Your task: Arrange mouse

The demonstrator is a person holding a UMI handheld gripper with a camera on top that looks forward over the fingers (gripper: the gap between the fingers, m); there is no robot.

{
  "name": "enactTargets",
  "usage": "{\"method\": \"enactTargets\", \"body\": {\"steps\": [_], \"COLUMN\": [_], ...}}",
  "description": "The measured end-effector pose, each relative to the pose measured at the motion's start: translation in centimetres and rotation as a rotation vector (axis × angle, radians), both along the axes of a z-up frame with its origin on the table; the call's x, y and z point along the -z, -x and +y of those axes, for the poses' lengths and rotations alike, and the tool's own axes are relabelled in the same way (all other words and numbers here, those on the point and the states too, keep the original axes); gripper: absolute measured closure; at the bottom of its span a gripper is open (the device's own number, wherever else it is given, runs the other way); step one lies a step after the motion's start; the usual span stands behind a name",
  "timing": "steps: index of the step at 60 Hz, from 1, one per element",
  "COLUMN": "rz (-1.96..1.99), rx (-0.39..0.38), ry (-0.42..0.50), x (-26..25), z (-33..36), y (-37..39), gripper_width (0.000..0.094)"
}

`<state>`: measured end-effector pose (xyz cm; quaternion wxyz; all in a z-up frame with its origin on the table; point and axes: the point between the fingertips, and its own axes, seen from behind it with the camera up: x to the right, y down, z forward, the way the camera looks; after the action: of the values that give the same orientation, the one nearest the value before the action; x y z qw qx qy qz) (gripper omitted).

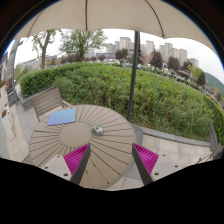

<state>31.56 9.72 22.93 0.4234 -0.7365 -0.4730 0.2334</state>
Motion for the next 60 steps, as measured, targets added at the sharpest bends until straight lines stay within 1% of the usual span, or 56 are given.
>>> {"method": "enactTargets", "body": {"steps": [3,20,28,41,54,60], "rz": [0.011,0.073,0.059,0.076,0.059,0.044], "rx": [-0.015,-0.049,-0.031,-0.040,-0.024,-0.040], "ry": [0.003,-0.016,-0.053,-0.045,0.003,0.000], "x": [0.6,4.1,6.8,11.0,16.5,18.4], "z": [-0.6,-2.6,-1.8,-0.8,1.1,2.0], "y": [1.0,6.2,8.6,12.9,17.4,19.5], "gripper_width": [0.0079,0.0081,0.0081,0.0083,0.0083,0.0080]}}
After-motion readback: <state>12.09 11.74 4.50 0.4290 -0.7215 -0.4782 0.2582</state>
